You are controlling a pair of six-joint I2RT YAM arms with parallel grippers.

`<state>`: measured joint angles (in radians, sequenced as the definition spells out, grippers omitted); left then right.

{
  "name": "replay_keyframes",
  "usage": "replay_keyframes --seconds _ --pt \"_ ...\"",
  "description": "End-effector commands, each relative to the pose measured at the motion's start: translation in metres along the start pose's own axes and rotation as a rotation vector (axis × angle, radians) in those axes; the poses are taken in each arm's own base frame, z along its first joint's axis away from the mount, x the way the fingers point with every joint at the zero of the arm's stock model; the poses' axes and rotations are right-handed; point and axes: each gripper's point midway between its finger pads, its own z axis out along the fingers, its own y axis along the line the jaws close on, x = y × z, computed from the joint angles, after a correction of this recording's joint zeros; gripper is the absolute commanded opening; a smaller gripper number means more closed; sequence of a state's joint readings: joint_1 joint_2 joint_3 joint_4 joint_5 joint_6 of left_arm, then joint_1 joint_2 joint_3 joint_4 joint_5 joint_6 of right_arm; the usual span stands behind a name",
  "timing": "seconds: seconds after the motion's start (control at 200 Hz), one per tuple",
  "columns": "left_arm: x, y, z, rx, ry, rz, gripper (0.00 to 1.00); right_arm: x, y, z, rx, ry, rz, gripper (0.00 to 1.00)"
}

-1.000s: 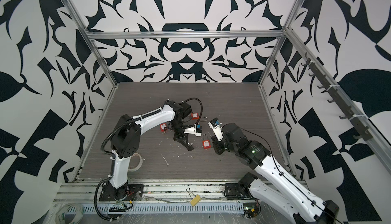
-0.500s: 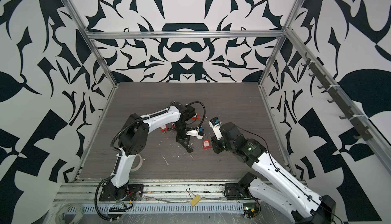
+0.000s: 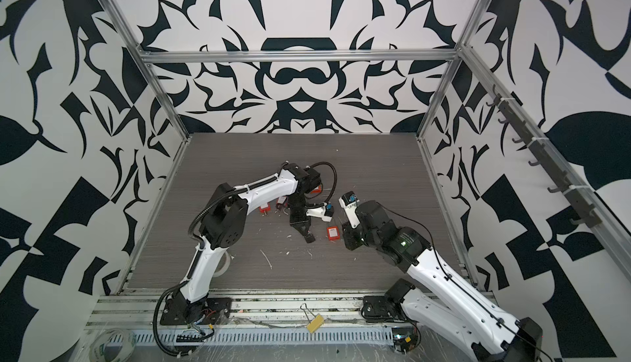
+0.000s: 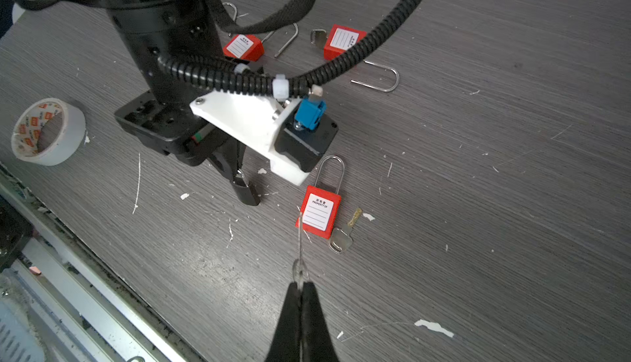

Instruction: Lock with the key

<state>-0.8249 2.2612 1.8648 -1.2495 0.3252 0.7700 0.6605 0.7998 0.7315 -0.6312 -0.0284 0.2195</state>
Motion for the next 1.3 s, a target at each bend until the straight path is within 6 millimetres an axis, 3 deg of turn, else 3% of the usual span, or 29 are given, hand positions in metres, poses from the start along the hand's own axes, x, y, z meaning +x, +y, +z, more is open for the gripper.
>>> replay_keyframes --seconds 0.0,0.34,0.365,0.42,0.455,0.585,0.68,0.825,0.855,0.865,0.885,0.895,1.145,1.295 --pt "0.004 0.003 0.005 0.0 0.044 -0.009 0.07 -0.008 -0.001 -0.002 0.007 -0.034 0.014 0.0" --pt "-0.021 0.015 -0.017 -0.098 -0.058 0.046 0.3 -0.01 -0.001 -0.01 0.008 -0.043 0.024 0.0" --pt "-0.023 0.017 -0.019 -0.108 -0.066 0.048 0.41 -0.01 -0.001 -0.01 0.007 -0.043 0.026 0.0" --pt "-0.027 0.019 -0.024 -0.129 -0.086 0.052 0.45 -0.011 -0.001 -0.012 0.008 -0.044 0.026 0.0" --pt "-0.029 0.021 -0.029 -0.144 -0.102 0.05 0.58 -0.012 -0.001 -0.013 0.01 -0.045 0.029 0.0" --pt "-0.034 0.03 -0.054 -0.198 -0.21 0.015 0.61 -0.014 0.001 -0.016 0.0 -0.04 0.052 0.0" --pt "-0.035 0.039 -0.085 -0.268 -0.338 -0.04 0.62 -0.011 0.005 -0.014 -0.017 -0.019 0.078 0.0" --pt "-0.03 0.046 -0.136 -0.423 -0.526 -0.154 0.63 -0.001 0.015 0.004 -0.08 0.034 0.095 0.0" --pt "-0.028 0.043 -0.142 -0.444 -0.558 -0.164 0.67 -0.001 0.017 0.01 -0.087 0.045 0.095 0.0" --pt "-0.027 0.042 -0.144 -0.451 -0.567 -0.166 0.73 -0.001 0.017 0.012 -0.087 0.048 0.097 0.0" --pt "-0.026 0.039 -0.148 -0.469 -0.588 -0.171 0.97 -0.001 0.018 0.015 -0.089 0.055 0.097 0.0" --pt "-0.026 0.038 -0.153 -0.479 -0.604 -0.175 1.0 -0.001 0.018 0.017 -0.088 0.058 0.098 0.0" --pt "0.005 0.014 -0.191 -0.584 -0.885 -0.394 0.99 -0.005 0.034 0.064 -0.111 0.162 0.075 0.0" --pt "0.032 0.003 -0.202 -0.586 -0.949 -0.568 1.0 -0.003 0.029 0.091 -0.063 0.221 0.096 0.0"
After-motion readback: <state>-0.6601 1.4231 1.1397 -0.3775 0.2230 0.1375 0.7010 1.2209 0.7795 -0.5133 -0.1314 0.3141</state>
